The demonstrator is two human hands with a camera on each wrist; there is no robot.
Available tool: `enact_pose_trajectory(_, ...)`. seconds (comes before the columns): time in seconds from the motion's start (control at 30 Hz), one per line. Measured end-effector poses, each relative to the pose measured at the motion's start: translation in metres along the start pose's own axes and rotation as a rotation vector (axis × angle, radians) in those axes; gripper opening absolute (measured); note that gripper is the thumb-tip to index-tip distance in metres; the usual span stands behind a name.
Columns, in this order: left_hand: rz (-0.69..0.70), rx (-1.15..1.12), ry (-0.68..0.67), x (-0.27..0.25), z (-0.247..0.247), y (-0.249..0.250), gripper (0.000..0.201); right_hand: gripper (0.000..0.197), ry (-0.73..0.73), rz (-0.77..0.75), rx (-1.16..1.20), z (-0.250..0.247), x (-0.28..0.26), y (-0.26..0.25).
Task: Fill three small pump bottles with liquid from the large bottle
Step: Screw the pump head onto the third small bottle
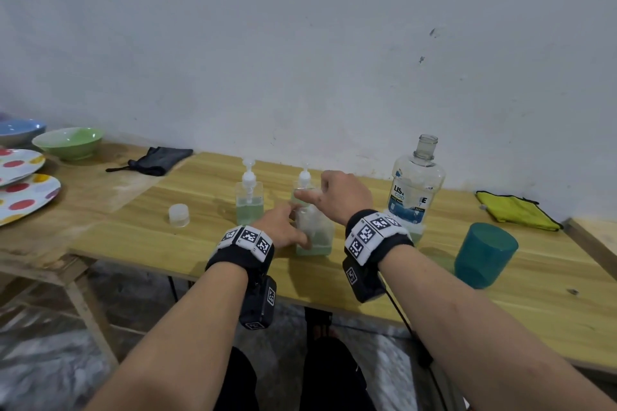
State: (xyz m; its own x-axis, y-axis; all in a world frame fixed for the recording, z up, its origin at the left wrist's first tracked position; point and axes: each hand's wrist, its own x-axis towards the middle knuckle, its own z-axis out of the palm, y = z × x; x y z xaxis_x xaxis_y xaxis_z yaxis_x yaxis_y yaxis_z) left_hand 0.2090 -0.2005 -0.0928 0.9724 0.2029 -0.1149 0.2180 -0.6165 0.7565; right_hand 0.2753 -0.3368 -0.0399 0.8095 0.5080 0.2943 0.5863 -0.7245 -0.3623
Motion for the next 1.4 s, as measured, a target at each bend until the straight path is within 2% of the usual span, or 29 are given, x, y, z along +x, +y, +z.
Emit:
enact_pose_trajectory(0.1, 0.015, -0.013, 0.019, -0.001, 0.003, 0.004, 0.081, 0.048, -0.083, 0.005, 0.121, 0.003, -0.015, 0.011)
enact_pose_trajectory(0.2, 0.040, -0.039, 0.077, 0.001, 0.009, 0.014, 0.083, 0.070, -0.185, -0.025, 0.198, 0.009, -0.031, 0.024)
enact_pose_trajectory(0.27, 0.065, -0.078, 0.118, 0.005, 0.017, 0.024, 0.074, 0.083, -0.149, -0.022, 0.246, 0.011, -0.037, 0.033)
enact_pose_trajectory(0.33, 0.089, -0.071, 0.168, 0.010, 0.025, 0.037, 0.070, 0.086, -0.112, -0.015, 0.289, 0.010, -0.038, 0.040)
enact_pose_trajectory(0.43, 0.123, 0.030, 0.239, 0.018, 0.036, 0.056, 0.070, 0.083, -0.051, -0.013, 0.284, 0.005, -0.034, 0.050)
enact_pose_trajectory(0.53, 0.118, 0.091, 0.320, 0.025, 0.046, 0.067, 0.062, 0.076, 0.017, -0.009, 0.253, 0.003, -0.027, 0.058)
enact_pose_trajectory(0.67, 0.067, 0.097, 0.407, 0.032, 0.053, 0.069, 0.050, 0.079, 0.005, -0.002, 0.271, 0.005, -0.016, 0.064)
enact_pose_trajectory(0.73, 0.039, 0.093, 0.416, 0.034, 0.054, 0.068, 0.043, 0.081, 0.001, 0.005, 0.277, 0.004, -0.011, 0.065)
enact_pose_trajectory(0.83, 0.015, 0.094, 0.418, 0.038, 0.055, 0.065, 0.041, 0.073, 0.001, -0.003, 0.249, 0.004, -0.006, 0.064)
enact_pose_trajectory(0.97, 0.002, 0.069, 0.402, 0.040, 0.054, 0.062, 0.045, 0.063, 0.002, -0.010, 0.227, 0.003, -0.005, 0.061)
enact_pose_trajectory(1.07, -0.006, 0.058, 0.393, 0.041, 0.053, 0.060, 0.051, 0.067, 0.000, -0.004, 0.241, 0.001, -0.005, 0.059)
enact_pose_trajectory(1.17, -0.008, 0.076, 0.387, 0.040, 0.050, 0.060, 0.043, 0.072, -0.001, 0.014, 0.269, 0.002, -0.005, 0.057)
enact_pose_trajectory(1.27, 0.006, 0.070, 0.370, 0.040, 0.050, 0.060, 0.039, 0.067, 0.004, 0.015, 0.263, 0.003, -0.005, 0.057)
enact_pose_trajectory(1.4, 0.021, 0.046, 0.340, 0.040, 0.050, 0.061, 0.030, 0.064, 0.058, 0.023, 0.145, 0.003, -0.006, 0.058)
